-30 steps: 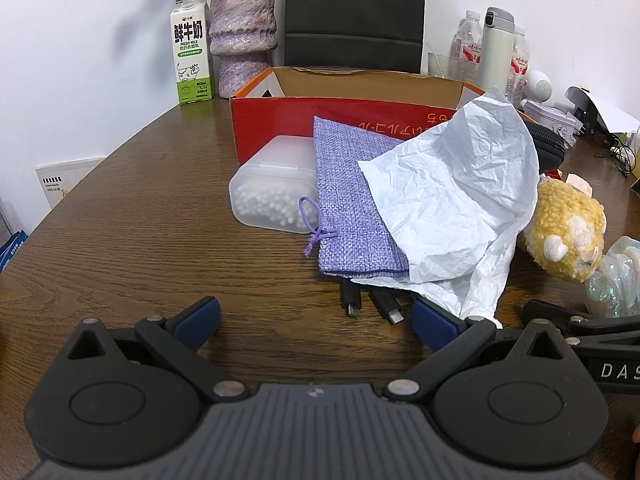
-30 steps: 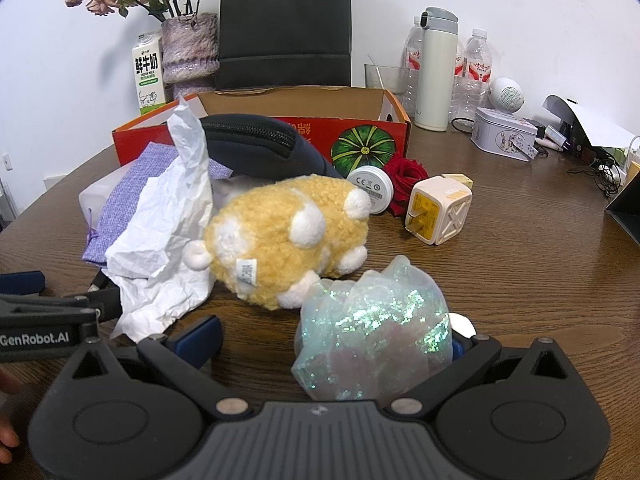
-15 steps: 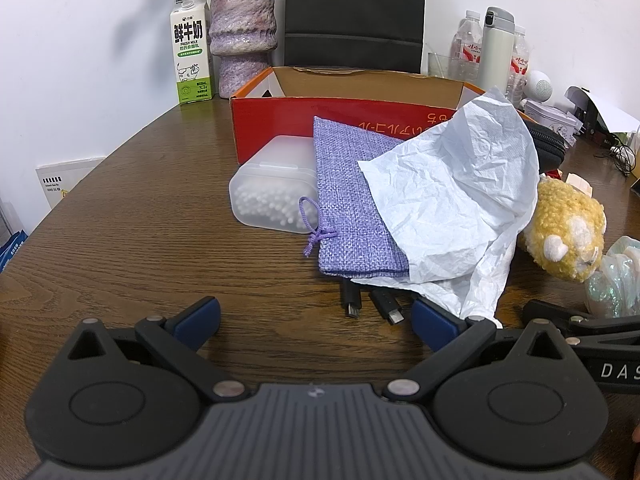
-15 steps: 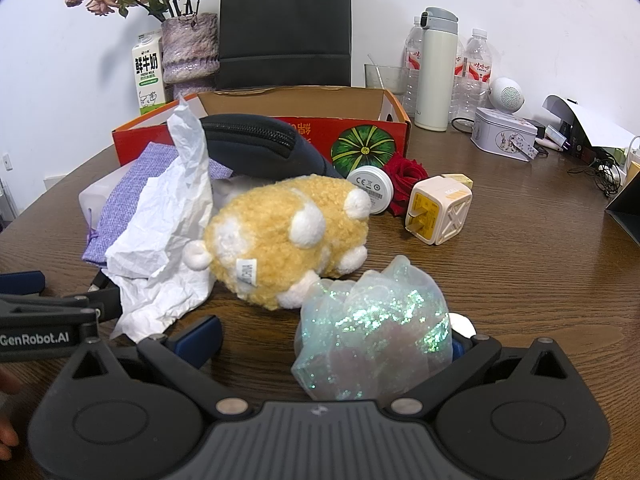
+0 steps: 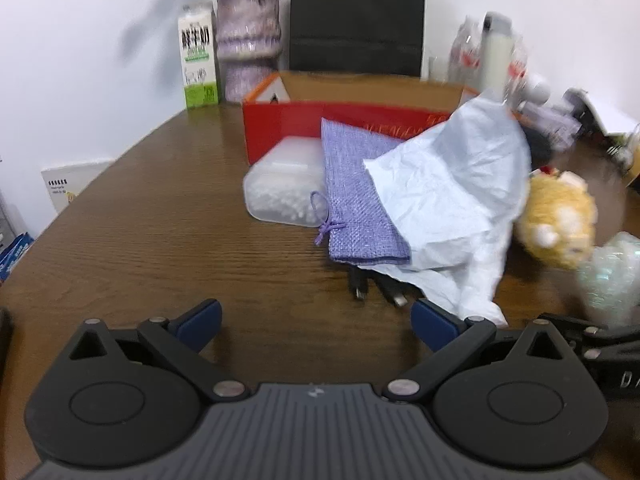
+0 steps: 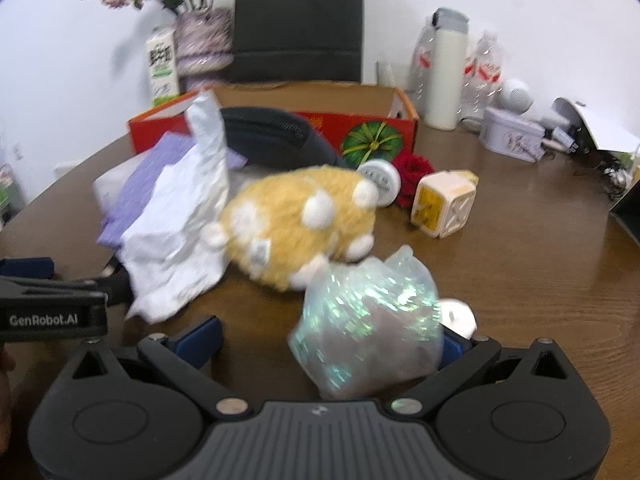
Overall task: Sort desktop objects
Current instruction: 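Grasp the iridescent plastic bag with the right tool while the left grasps white tissue paper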
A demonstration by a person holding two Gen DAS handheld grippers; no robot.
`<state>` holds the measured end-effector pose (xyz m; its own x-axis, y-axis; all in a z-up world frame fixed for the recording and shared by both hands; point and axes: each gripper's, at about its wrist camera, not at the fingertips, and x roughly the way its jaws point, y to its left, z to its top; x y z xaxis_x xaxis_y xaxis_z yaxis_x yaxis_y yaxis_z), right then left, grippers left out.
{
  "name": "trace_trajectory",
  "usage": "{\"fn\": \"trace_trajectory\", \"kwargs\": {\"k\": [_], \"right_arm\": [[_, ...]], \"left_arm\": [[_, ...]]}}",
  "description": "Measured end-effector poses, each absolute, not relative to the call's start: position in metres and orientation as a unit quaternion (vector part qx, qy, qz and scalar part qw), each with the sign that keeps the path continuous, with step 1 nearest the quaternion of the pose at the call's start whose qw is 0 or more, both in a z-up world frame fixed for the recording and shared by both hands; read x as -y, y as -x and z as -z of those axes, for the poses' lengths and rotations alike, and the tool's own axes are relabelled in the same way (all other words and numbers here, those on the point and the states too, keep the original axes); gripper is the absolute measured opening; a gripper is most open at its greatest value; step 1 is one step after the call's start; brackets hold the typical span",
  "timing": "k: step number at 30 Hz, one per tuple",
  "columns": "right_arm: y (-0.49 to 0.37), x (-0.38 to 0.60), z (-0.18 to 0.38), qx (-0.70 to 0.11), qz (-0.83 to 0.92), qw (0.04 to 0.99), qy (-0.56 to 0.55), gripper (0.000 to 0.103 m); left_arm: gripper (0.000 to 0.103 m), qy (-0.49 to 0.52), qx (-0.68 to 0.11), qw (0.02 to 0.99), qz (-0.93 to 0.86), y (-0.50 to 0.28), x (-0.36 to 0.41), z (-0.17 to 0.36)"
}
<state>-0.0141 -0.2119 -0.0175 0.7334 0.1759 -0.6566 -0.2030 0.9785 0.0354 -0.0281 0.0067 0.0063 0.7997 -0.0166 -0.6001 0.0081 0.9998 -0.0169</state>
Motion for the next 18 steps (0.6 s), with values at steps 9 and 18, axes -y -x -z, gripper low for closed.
{"fn": "trace_trajectory", "kwargs": {"k": [9,18], "right_arm": [[0.028,0.231,0.005,-0.303,-0.111,0.946,0.031,0.071],[0.022,0.238,0.011,-0.306,-0.124,0.944,0.01,0.05]], "left_arm": [[0.098,0.01,-0.243,0.969,0.028,0.009,0.011,-0.03],[0.085,0.025,-0.266,0.957,0.111,-0.037,0.046,-0.037]]}}
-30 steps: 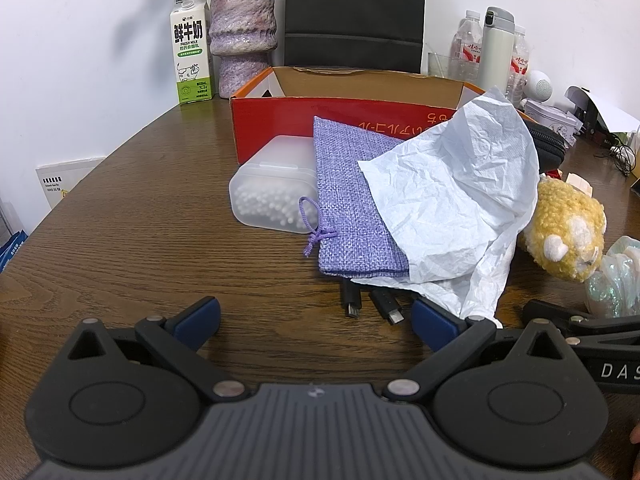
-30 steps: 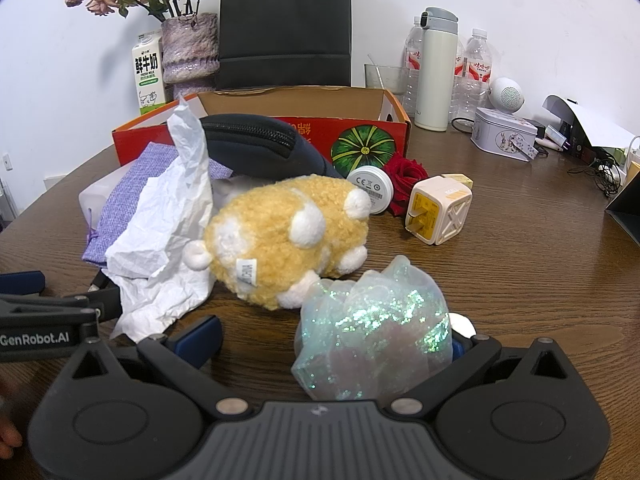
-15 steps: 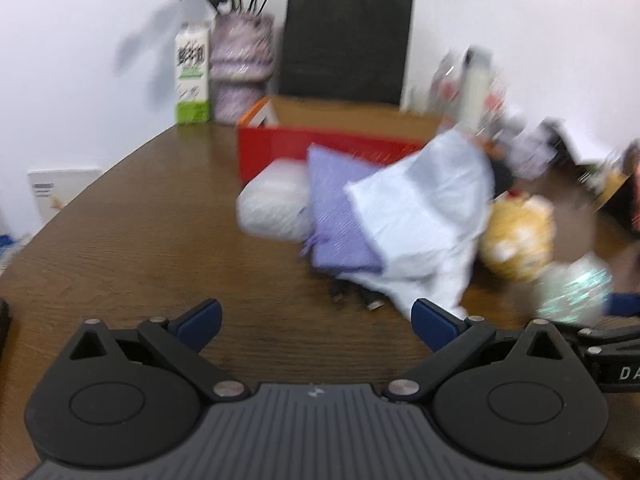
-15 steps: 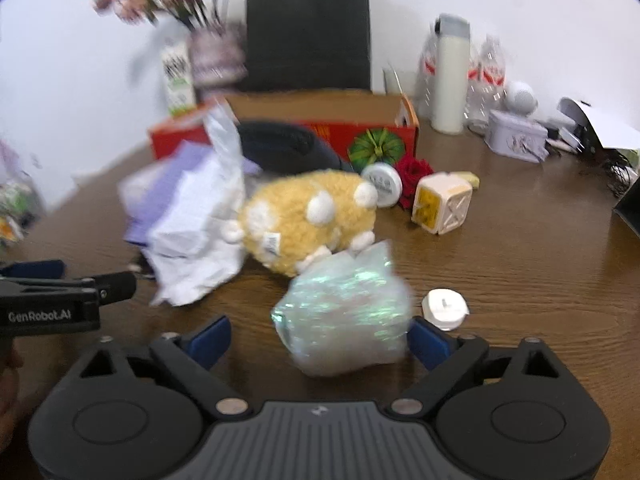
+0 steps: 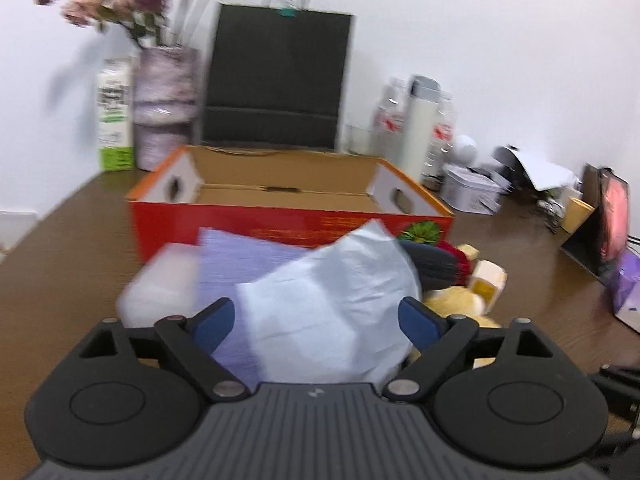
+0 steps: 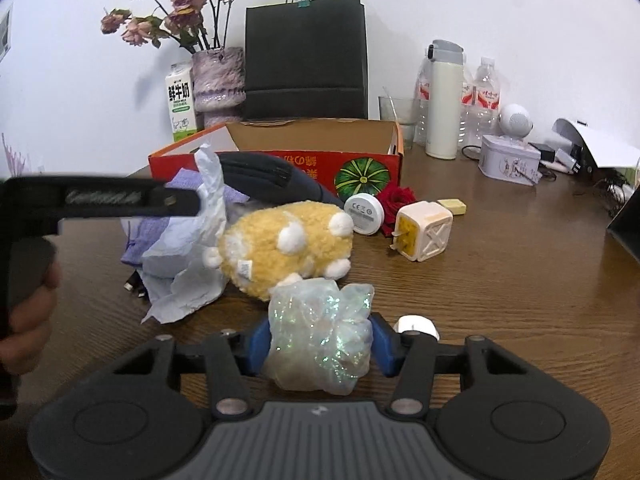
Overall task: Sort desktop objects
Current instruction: 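Grasp the iridescent plastic bag with the right tool while the left grasps white tissue paper, then carry both items over the cardboard box and open both tools to drop them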
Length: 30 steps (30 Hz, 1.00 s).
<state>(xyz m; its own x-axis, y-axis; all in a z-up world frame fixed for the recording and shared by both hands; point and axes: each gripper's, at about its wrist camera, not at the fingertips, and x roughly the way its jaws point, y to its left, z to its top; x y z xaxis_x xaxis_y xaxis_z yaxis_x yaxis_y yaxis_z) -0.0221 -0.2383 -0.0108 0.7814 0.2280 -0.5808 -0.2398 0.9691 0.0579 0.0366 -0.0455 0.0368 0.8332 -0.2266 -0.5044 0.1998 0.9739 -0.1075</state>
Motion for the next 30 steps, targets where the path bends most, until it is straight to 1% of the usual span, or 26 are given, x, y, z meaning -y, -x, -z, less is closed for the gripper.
{"fn": "trace_trajectory", "kwargs": {"k": [1,2,3,4,6,10,15,20,23,25,28,30], "right_arm": [[0.022,0.238,0.011,-0.307,-0.123,0.944,0.011,0.05],[0.023,0.238,0.01,-0.306,-0.122,0.944,0.013,0.05],[0.026,0.238,0.009,-0.303,-0.124,0.945,0.015,0.049],[0.029,0.239,0.006,-0.299,-0.126,0.946,0.016,0.049],[0.036,0.243,0.002,-0.289,-0.128,0.949,0.013,0.049],[0.049,0.25,-0.004,-0.28,-0.125,0.952,0.004,0.048],[0.074,0.253,-0.021,-0.246,-0.137,0.96,-0.008,0.048],[0.096,0.249,-0.044,-0.203,-0.158,0.966,-0.011,0.047],[0.096,0.248,-0.059,-0.191,-0.164,0.968,-0.009,0.047],[0.085,0.249,-0.071,-0.184,-0.169,0.968,-0.009,0.047],[0.051,0.249,-0.094,-0.178,-0.17,0.969,-0.006,0.047],[0.016,0.244,-0.111,-0.171,-0.172,0.97,0.008,0.047]], "left_arm": [[0.056,0.018,-0.284,0.953,0.109,-0.042,0.053,-0.034],[0.033,0.01,-0.298,0.948,0.108,-0.045,0.058,-0.031],[0.002,0.01,-0.313,0.944,0.105,-0.047,0.06,-0.028],[0.002,0.021,-0.322,0.94,0.109,-0.046,0.058,-0.026],[0.001,0.052,-0.316,0.94,0.119,-0.034,0.046,-0.027],[0.001,0.065,-0.249,0.961,0.105,0.021,0.021,-0.056],[0.001,0.099,-0.217,0.967,0.094,0.081,-0.003,-0.088],[0.001,0.098,-0.187,0.972,0.098,0.114,-0.005,-0.098],[0.001,0.095,-0.18,0.974,0.097,0.104,-0.007,-0.105],[0.001,0.096,-0.169,0.976,0.095,0.084,-0.012,-0.117],[0.001,0.089,-0.156,0.98,0.086,0.035,-0.02,-0.142],[0.001,0.078,-0.162,0.98,0.084,-0.01,-0.024,-0.154]]}}
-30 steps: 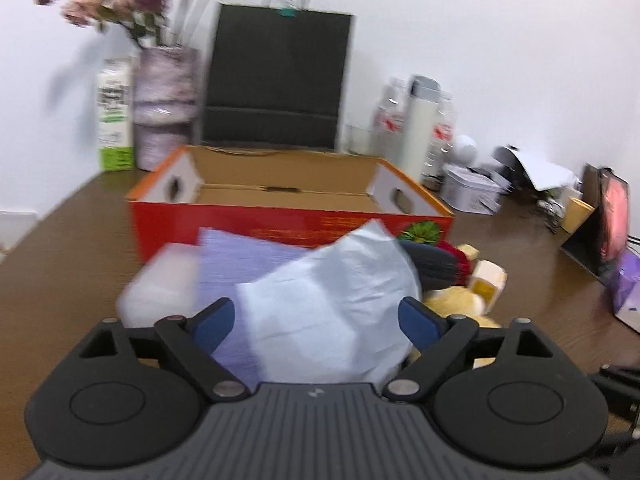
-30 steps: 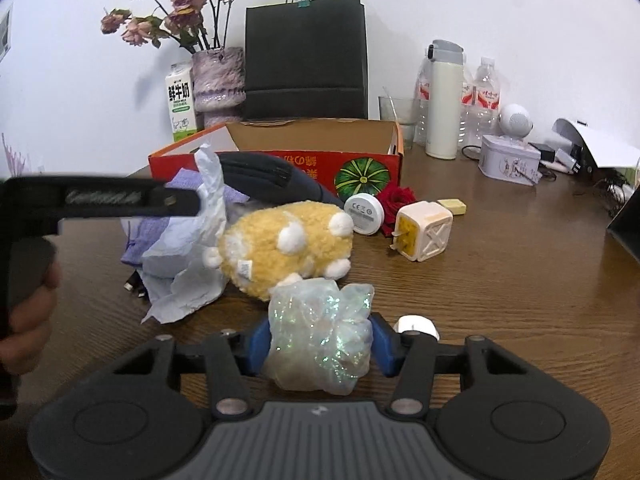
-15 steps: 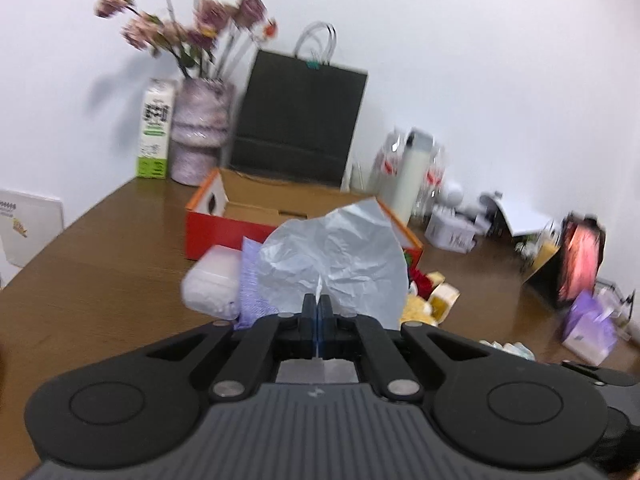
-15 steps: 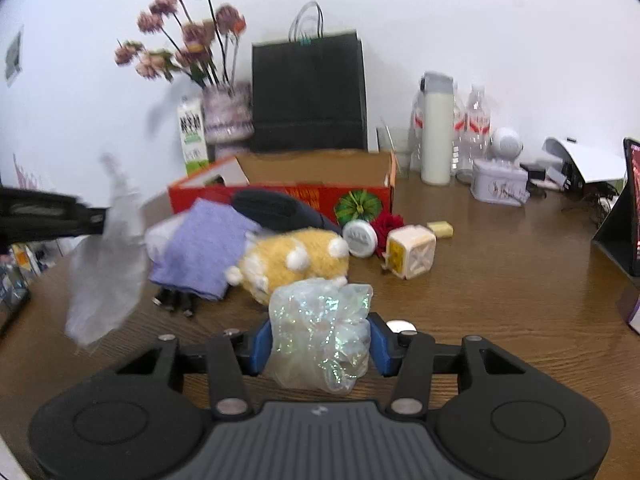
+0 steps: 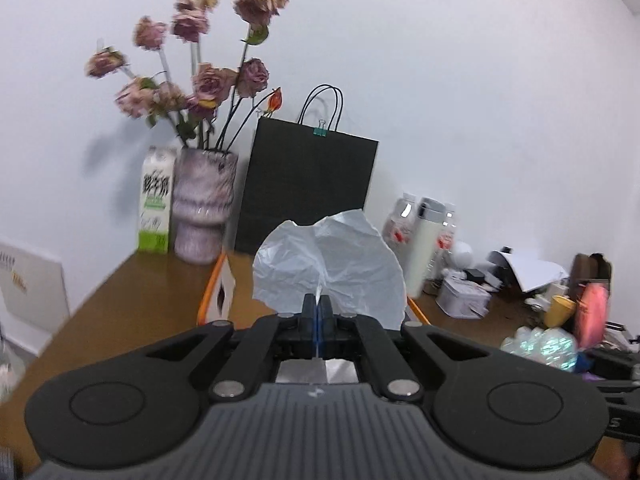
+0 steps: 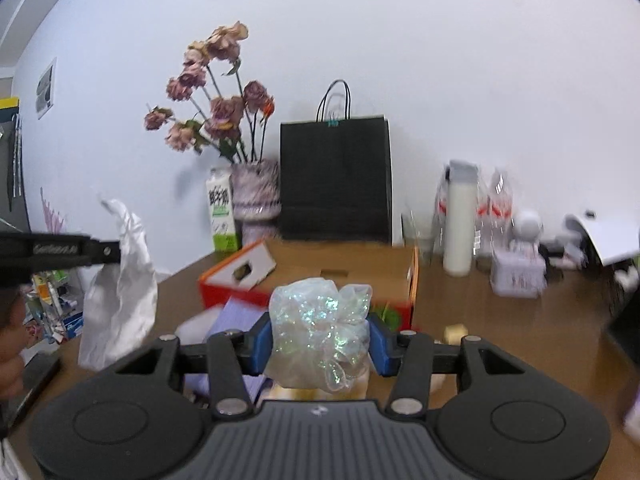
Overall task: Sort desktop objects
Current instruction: 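Carry both items over the cardboard box and open both tools to drop them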
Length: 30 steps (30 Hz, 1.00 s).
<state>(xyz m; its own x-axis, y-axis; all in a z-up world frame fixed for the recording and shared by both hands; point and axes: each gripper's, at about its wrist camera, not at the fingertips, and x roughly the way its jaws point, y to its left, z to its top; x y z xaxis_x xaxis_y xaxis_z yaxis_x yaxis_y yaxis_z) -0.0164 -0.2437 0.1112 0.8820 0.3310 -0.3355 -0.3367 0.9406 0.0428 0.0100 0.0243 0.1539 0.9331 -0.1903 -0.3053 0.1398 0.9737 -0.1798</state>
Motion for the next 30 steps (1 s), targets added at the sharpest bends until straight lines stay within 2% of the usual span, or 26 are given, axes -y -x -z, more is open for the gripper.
{"fn": "trace_trajectory", "kwargs": {"k": [7,11,15,17,19,20,22,24,25,27,29,30], "right_arm": [[-0.158,0.215,-0.13,-0.242,-0.162,0.957,0.008,0.047],[-0.258,0.193,-0.105,-0.298,-0.134,0.945,0.027,0.048],[-0.326,0.183,-0.063,-0.349,-0.105,0.931,0.025,0.048],[-0.348,0.181,-0.042,-0.374,-0.085,0.923,0.036,0.049],[-0.358,0.181,-0.027,-0.387,-0.076,0.918,0.046,0.055],[-0.361,0.182,-0.022,-0.395,-0.067,0.915,0.043,0.061],[-0.361,0.182,-0.023,-0.391,-0.069,0.917,0.043,0.069],[-0.361,0.181,-0.024,-0.38,-0.065,0.921,0.062,0.09],[-0.361,0.182,-0.023,-0.379,-0.067,0.921,0.068,0.089],[-0.359,0.189,-0.027,-0.375,-0.069,0.922,0.06,0.087],[-0.343,0.196,-0.044,-0.367,-0.069,0.927,0.041,0.085],[-0.334,0.2,-0.054,-0.359,-0.073,0.93,0.03,0.085]], "left_arm": [[0.001,0.029,-0.246,0.967,0.06,-0.193,-0.026,-0.153],[0.001,0.043,-0.284,0.955,0.073,-0.274,-0.026,-0.121],[0.004,-0.004,-0.347,0.937,0.041,-0.329,-0.012,-0.074],[0.016,-0.034,-0.363,0.931,0.021,-0.34,-0.01,-0.061],[0.073,-0.043,-0.373,0.927,0.008,-0.34,-0.011,-0.055],[0.082,-0.048,-0.366,0.929,0.007,-0.337,-0.012,-0.054],[0.084,-0.067,-0.361,0.93,0.007,-0.332,-0.008,-0.052],[0.082,-0.076,-0.4,0.913,0.015,-0.334,-0.005,-0.047],[0.078,-0.074,-0.415,0.907,0.028,-0.334,-0.003,-0.043],[0.077,-0.074,-0.404,0.911,0.028,-0.326,-0.003,-0.044],[0.078,-0.053,-0.385,0.921,0.026,-0.304,-0.008,-0.059],[0.082,-0.034,-0.369,0.928,0.026,-0.289,-0.011,-0.069]]}}
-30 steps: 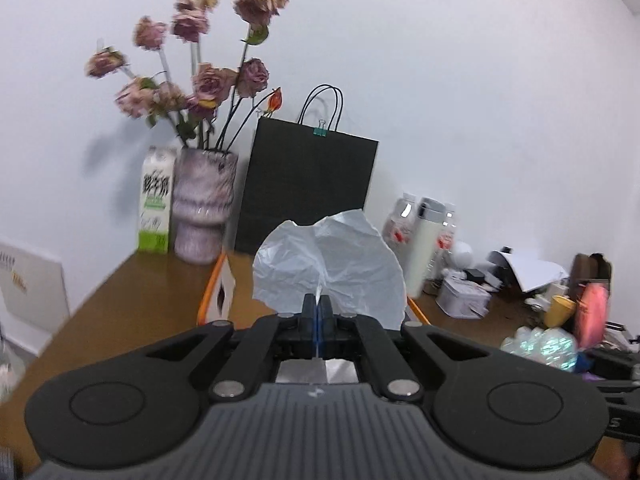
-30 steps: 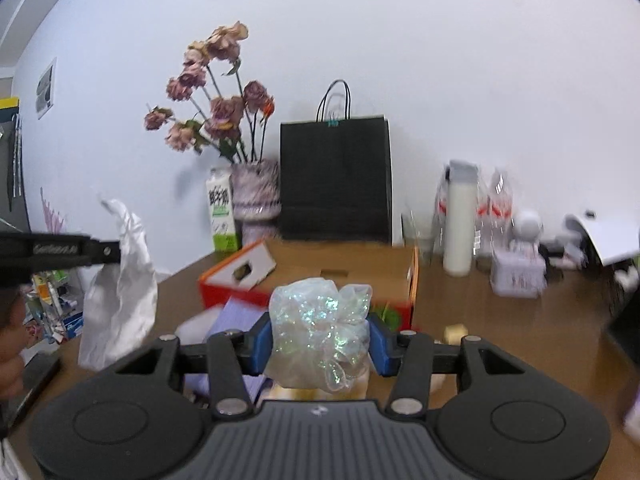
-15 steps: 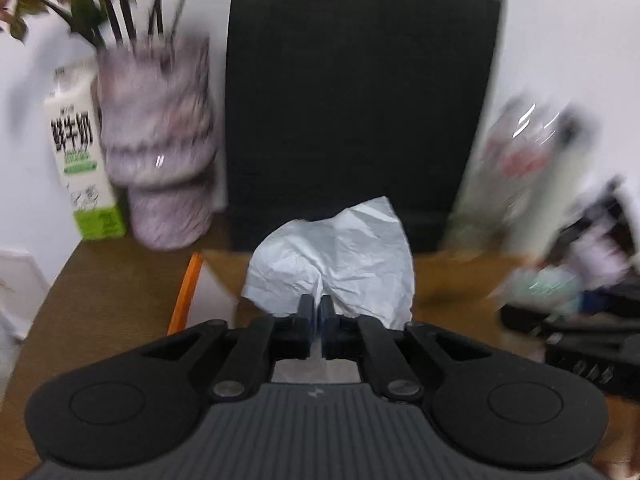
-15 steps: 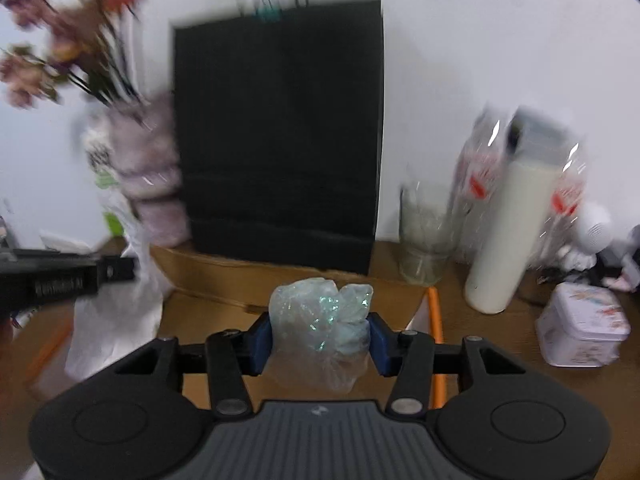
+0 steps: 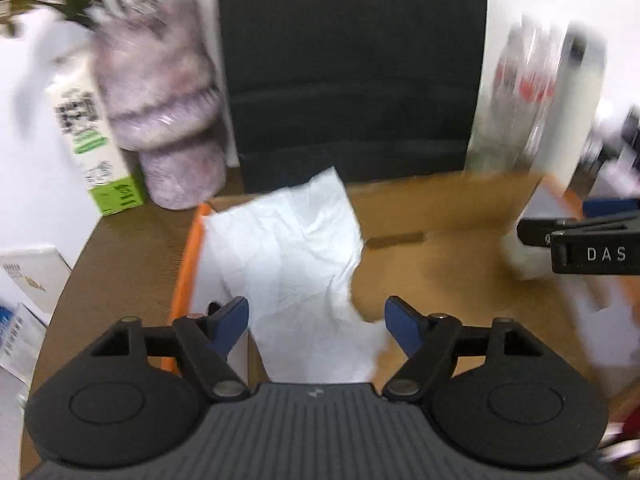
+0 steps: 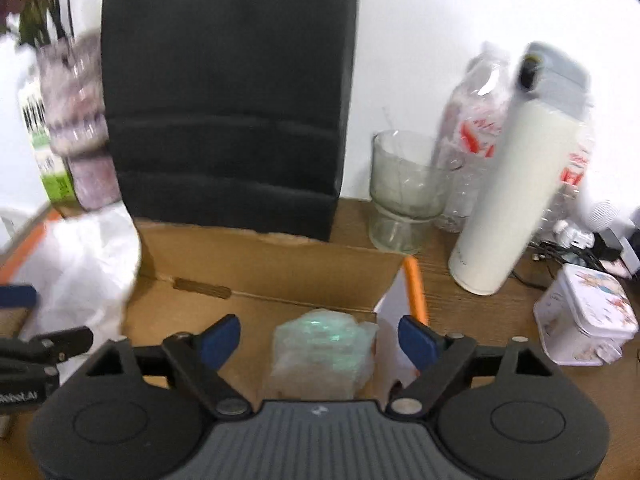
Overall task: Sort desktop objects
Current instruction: 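Carry both items over the cardboard box and open both tools to drop them, then withdraw both open tools from the box back over the table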
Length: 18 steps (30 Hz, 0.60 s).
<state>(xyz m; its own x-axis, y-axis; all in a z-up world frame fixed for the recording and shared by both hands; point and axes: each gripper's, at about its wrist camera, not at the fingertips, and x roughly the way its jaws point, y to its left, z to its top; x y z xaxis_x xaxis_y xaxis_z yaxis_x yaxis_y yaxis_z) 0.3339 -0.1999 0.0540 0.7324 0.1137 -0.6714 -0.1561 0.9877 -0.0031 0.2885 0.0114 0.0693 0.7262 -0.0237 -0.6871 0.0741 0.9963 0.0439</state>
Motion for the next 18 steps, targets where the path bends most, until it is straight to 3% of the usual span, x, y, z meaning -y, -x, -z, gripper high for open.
{"fn": "trace_trajectory", "kwargs": {"k": [4,7,13,18], "right_arm": [[-0.274,0.212,-0.094,-0.329,-0.105,0.938,0.022,0.089],[-0.217,0.223,-0.111,-0.305,-0.109,0.946,0.012,0.09],[-0.074,0.247,-0.1,-0.268,-0.136,0.954,-0.015,0.091],[0.027,0.259,-0.059,-0.236,-0.141,0.96,-0.048,0.101]], "left_arm": [[0.098,0.001,-0.304,0.952,0.033,-0.208,-0.015,-0.111],[0.103,0.029,-0.265,0.963,0.046,-0.142,-0.017,-0.13],[0.103,0.047,-0.248,0.966,0.059,-0.03,-0.02,-0.115],[0.103,0.039,-0.24,0.968,0.061,0.033,-0.024,-0.061]]}}
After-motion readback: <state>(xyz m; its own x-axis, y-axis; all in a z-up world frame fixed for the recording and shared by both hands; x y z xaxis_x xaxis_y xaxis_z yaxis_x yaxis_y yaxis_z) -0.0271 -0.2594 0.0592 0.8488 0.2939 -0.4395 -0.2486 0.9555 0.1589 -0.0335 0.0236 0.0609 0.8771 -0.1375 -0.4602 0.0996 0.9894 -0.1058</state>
